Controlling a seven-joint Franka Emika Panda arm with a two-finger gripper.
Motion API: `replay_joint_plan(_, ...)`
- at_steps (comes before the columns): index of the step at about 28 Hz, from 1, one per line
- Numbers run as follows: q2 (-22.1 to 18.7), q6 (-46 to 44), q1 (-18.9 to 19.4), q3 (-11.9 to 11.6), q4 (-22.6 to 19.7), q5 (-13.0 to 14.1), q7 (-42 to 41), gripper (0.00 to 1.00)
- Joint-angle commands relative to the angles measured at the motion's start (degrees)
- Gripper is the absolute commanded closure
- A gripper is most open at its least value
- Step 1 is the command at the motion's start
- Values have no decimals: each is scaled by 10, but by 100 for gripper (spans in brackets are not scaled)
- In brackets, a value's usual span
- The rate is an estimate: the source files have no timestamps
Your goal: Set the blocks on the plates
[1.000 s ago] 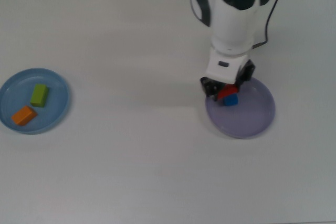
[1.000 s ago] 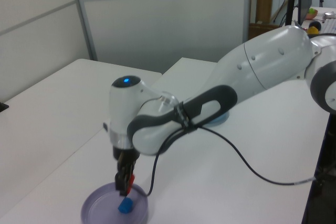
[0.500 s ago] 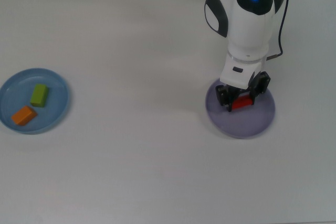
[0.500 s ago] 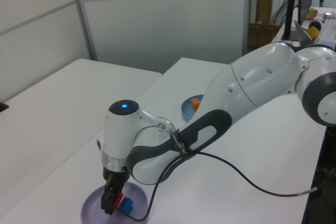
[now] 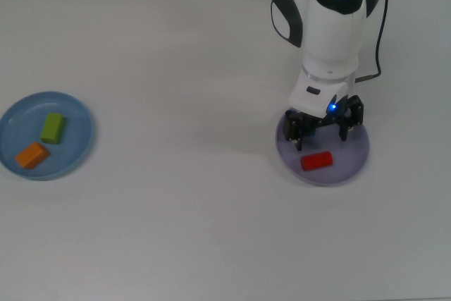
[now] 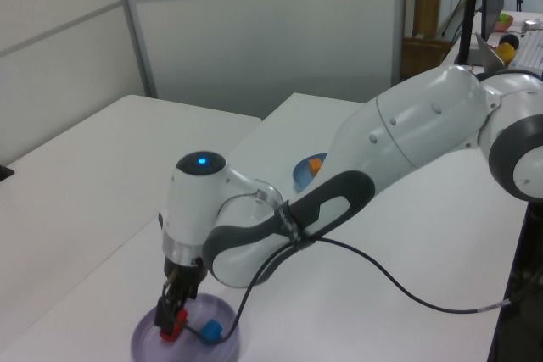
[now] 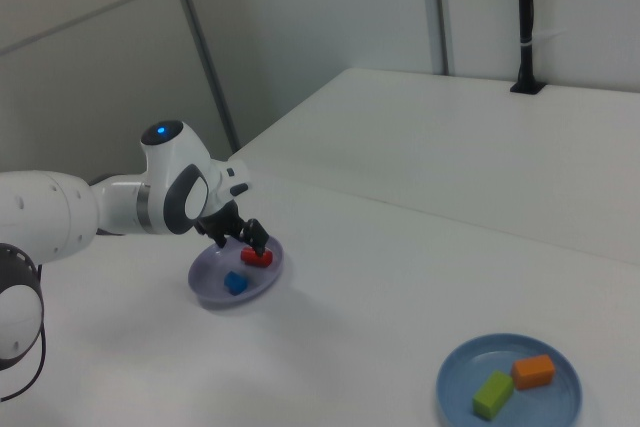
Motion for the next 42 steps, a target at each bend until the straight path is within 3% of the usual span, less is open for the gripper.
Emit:
replay_joint_plan(1, -48, -26, 2, -26, -13, -8, 34, 0)
replay_joint_plan(7, -104, -149, 2, -78, -12, -10, 64, 0)
replay_joint_plan(10, -151, -259, 2, -108, -12, -11, 77, 0)
replay_joint_plan(12, -191, -331, 2, -118, -12, -27, 76, 0)
replay_joint_plan(15, -224, -389, -10, -117, -13, -47, 73, 0)
replay_joint_plan(19, -274, -429, -39, -115, -19, -46, 62, 0)
replay_joint_plan(23, -309, -434, -78, -112, -34, -19, -5, 0)
replay_joint_plan(30, -334, -432, -100, -111, -51, 2, -63, 0)
replay_joint_plan(34, -340, -431, -128, -108, -55, 36, -104, 0)
replay_joint_plan(36, -339, -430, -132, -104, -54, 40, -105, 0)
replay_joint_plan(39, -338, -430, -144, -90, -55, 41, -107, 0)
replay_joint_plan(42, -334, -427, -198, -32, -55, 41, -106, 0)
